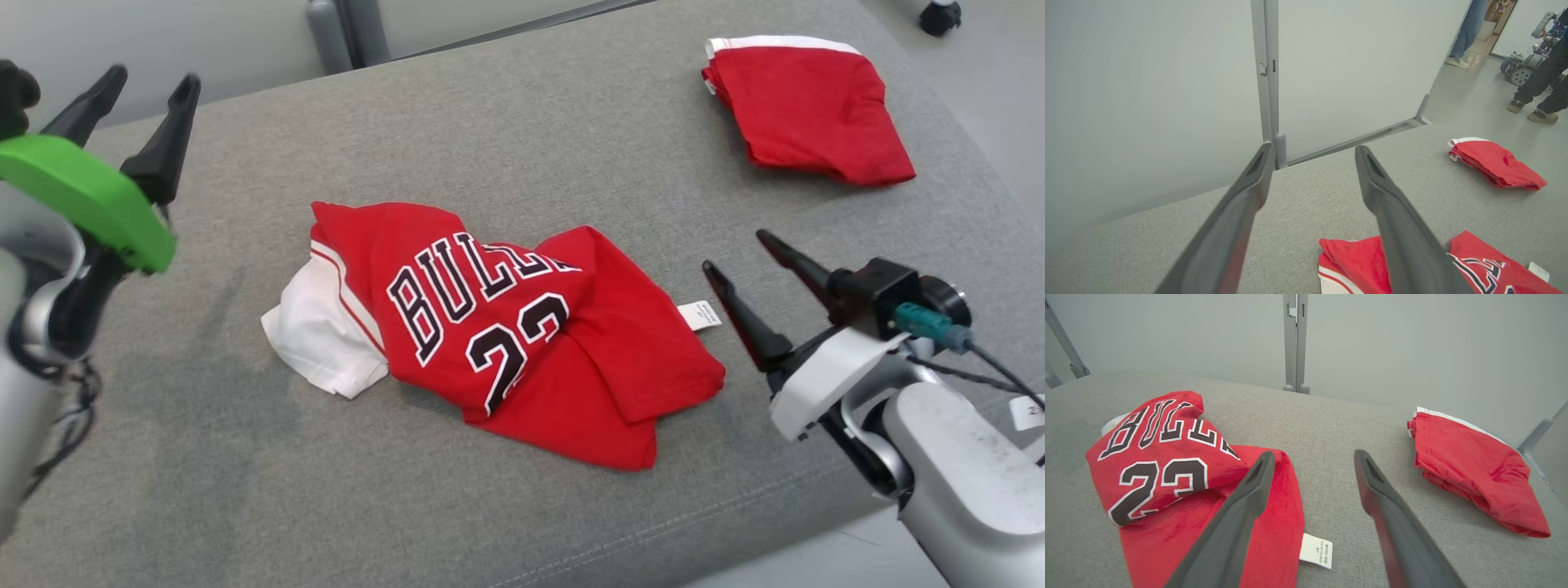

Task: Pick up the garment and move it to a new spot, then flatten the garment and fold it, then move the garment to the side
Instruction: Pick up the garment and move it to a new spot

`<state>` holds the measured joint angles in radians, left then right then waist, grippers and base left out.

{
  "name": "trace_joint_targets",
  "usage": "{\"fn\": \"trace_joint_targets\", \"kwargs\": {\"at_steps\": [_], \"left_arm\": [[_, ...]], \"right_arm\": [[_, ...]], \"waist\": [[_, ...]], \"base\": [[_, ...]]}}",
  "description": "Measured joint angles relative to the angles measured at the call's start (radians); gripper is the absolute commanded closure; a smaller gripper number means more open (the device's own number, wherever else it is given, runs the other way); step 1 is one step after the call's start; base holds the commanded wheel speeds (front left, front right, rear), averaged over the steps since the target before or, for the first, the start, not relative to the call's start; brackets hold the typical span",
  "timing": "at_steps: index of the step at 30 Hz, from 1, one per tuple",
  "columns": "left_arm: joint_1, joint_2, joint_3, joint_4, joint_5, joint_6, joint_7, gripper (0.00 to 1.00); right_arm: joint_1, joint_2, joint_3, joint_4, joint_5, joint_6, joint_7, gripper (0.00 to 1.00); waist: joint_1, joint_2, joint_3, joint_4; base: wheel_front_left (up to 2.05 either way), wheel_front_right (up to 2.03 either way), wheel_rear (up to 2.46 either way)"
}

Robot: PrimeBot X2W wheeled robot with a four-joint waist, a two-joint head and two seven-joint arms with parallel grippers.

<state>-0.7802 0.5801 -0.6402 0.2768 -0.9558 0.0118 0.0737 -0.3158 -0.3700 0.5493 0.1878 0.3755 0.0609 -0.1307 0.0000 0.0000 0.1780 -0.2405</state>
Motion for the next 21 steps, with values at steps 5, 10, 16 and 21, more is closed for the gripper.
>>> {"fn": "trace_joint_targets", "kwargs": {"at_steps": [5, 10, 16, 21], "left_arm": [[0.047, -0.131, 0.003, -0.077, -0.02, 0.078, -0.074, 0.0], [0.162, -0.226, -0.061, -0.126, -0.025, 0.087, -0.089, 0.0], [0.195, -0.282, -0.137, -0.152, 0.032, 0.105, -0.101, 0.0], [0.196, -0.321, -0.242, -0.156, 0.121, 0.108, -0.058, 0.0]], "right_arm": [[0.006, -0.037, -0.06, -0.027, 0.007, -0.032, -0.009, 0.0], [0.01, -0.076, -0.107, -0.058, 0.014, -0.056, -0.009, 0.0], [0.011, -0.104, -0.144, -0.093, 0.022, -0.08, -0.008, 0.0], [0.022, -0.11, -0.163, -0.121, 0.041, -0.102, 0.0, 0.0]], "waist": [[0.0, 0.0, -0.015, 0.033], [0.0, 0.0, -0.026, 0.049], [0.0, 0.0, -0.021, 0.02], [0.0, 0.0001, -0.01, -0.019]], "base": [[0.0, 0.0, 0.0], [0.0, 0.0, 0.0], [0.0, 0.0, 0.0], [0.0, 0.0, 0.0]]}}
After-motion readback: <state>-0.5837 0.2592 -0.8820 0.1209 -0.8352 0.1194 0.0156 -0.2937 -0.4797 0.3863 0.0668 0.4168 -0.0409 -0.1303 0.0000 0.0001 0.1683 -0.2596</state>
